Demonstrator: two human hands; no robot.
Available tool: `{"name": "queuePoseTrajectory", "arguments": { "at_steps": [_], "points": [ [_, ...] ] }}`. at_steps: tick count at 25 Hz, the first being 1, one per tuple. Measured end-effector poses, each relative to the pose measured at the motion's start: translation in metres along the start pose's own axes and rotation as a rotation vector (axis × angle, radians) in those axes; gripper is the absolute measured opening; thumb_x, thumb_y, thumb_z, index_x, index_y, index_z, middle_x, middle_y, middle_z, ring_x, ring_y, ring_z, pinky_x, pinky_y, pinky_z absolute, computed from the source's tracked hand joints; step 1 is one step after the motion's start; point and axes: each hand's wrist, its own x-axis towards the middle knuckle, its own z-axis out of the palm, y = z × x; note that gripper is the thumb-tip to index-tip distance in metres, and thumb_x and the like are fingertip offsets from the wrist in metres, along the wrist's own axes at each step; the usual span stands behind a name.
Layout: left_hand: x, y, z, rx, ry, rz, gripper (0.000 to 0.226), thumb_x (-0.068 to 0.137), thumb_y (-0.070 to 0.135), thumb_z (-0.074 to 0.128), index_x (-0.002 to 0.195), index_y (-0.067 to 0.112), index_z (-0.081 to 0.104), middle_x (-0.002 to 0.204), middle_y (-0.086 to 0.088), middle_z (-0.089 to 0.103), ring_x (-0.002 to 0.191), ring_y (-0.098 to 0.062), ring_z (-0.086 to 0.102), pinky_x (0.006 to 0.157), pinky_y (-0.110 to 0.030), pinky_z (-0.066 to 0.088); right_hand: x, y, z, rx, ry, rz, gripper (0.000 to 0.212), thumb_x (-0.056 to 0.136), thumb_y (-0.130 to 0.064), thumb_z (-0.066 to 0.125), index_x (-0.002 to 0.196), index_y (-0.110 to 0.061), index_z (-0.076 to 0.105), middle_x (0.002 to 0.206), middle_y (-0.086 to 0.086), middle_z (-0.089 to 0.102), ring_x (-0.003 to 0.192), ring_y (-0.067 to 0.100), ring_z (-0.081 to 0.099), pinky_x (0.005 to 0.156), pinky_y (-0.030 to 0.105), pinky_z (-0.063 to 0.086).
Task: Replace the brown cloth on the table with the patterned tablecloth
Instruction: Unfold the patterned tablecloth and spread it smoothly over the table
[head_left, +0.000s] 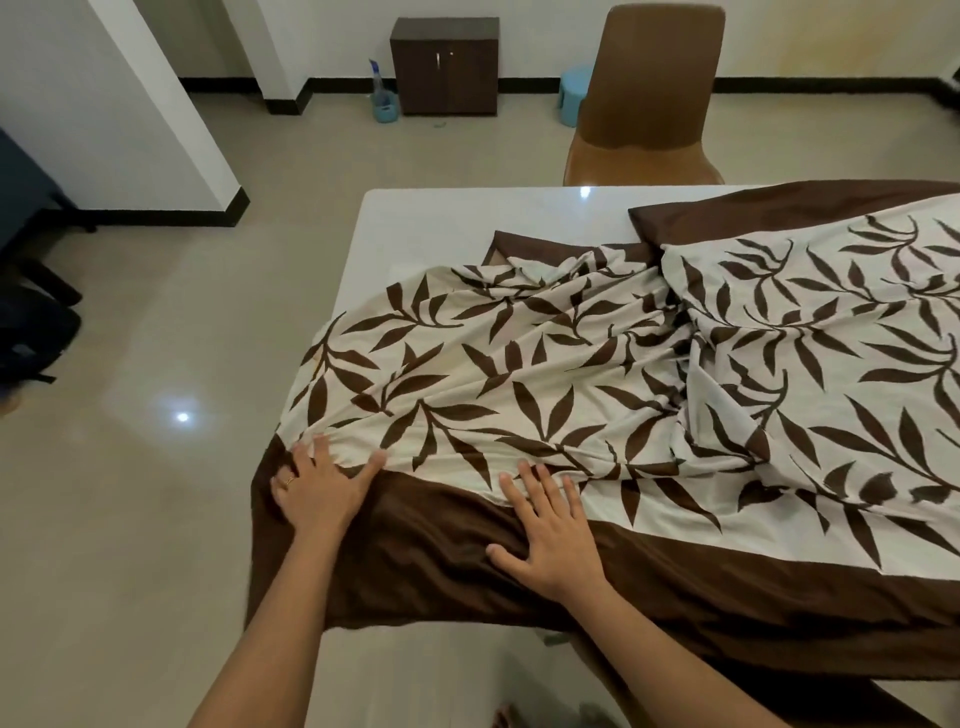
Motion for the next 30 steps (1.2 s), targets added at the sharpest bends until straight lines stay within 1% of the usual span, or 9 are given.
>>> {"name": "queuePoseTrajectory", "arguments": {
  "at_steps": [2,5,8,11,18,22,26,28,30],
  "points": [
    [0.007,0.023,0.0,-0.001,0.125,0.15,0.11,0.071,0.089,0.021,0.146,0.009,0.032,0.153,-0.019,0.026,0.142,-0.038,0.02,0.117,-0.051,0.012,0.001,-0.002,-0.001,-0.002,-0.009,0.003,0.085,0.084,-0.079,0.024,0.153,-0.034,-0.001,0.161,-0.003,-0.009,0.146,0.015,-0.017,0.117,0.048,-0.002],
    [0.018,0.055,0.019,0.043,-0.015,0.52,0.099,0.073,0.084,0.014,0.153,0.026,0.008,0.161,-0.007,-0.001,0.147,-0.031,-0.005,0.118,-0.049,-0.003,0.001,0.0,-0.002,-0.004,-0.03,-0.003,0.086,0.084,-0.078,0.025,0.152,-0.035,-0.004,0.161,-0.004,-0.011,0.146,0.016,-0.018,0.118,0.049,-0.001],
    [0.031,0.059,0.033,0.074,-0.2,0.458,0.099,0.072,0.087,0.024,0.149,0.038,-0.014,0.159,0.0,-0.021,0.145,-0.027,-0.02,0.116,-0.051,-0.01,0.002,-0.001,-0.004,0.015,-0.029,0.01,0.086,0.083,-0.078,0.028,0.152,-0.037,-0.003,0.161,-0.005,-0.01,0.146,0.016,-0.017,0.118,0.048,-0.002],
    [0.049,0.056,0.025,0.046,-0.184,0.378,0.108,0.072,0.084,0.043,0.149,0.037,-0.016,0.159,0.0,-0.018,0.146,-0.028,-0.017,0.117,-0.048,-0.007,0.002,-0.001,-0.004,0.015,-0.032,-0.003,0.086,0.083,-0.077,0.029,0.152,-0.037,-0.002,0.161,-0.005,-0.006,0.147,0.016,-0.014,0.117,0.047,-0.004],
    [0.08,0.061,-0.01,0.188,-0.247,0.272,0.129,0.055,0.092,0.048,0.15,0.033,-0.016,0.16,-0.004,-0.014,0.147,-0.034,-0.001,0.116,-0.05,0.011,0.001,-0.003,-0.001,0.014,-0.019,-0.003,0.085,0.083,-0.077,0.032,0.153,-0.036,0.004,0.161,-0.005,0.007,0.149,0.019,0.001,0.115,0.049,0.005],
    [0.095,0.055,-0.026,0.247,-0.248,0.292,0.105,0.07,0.089,0.032,0.152,0.033,-0.002,0.161,-0.005,0.001,0.144,-0.038,0.012,0.114,-0.049,0.018,0.002,-0.003,0.004,0.031,0.001,0.013,0.083,0.082,-0.079,0.034,0.151,-0.036,0.02,0.157,-0.006,0.025,0.147,0.019,0.016,0.112,0.049,0.014],
    [0.097,0.059,-0.025,0.179,-0.006,0.398,0.061,0.091,0.061,0.041,0.139,0.023,0.04,0.143,-0.012,0.039,0.133,-0.032,0.036,0.106,-0.046,0.032,0.013,-0.014,0.005,0.035,0.089,0.068,0.061,0.085,-0.073,0.037,0.132,-0.036,0.05,0.135,-0.008,0.051,0.129,0.02,0.044,0.107,0.043,0.021],
    [0.104,0.059,-0.024,0.092,0.142,0.578,0.031,0.094,0.034,0.053,0.119,0.016,0.055,0.135,-0.013,0.049,0.127,-0.031,0.044,0.105,-0.045,0.037,0.038,-0.03,-0.004,0.093,0.212,0.184,0.037,0.09,-0.06,0.04,0.103,-0.032,0.06,0.107,-0.009,0.055,0.107,0.018,0.052,0.099,0.036,0.027],
    [0.118,0.054,-0.018,0.058,0.197,0.813,0.032,0.085,0.017,0.065,0.117,0.017,0.058,0.142,-0.013,0.046,0.134,-0.032,0.04,0.111,-0.047,0.034,0.074,-0.051,-0.015,0.145,0.324,0.287,0.027,0.09,-0.046,0.044,0.092,-0.026,0.063,0.1,-0.006,0.055,0.1,0.018,0.052,0.093,0.036,0.036]
  ]
}}
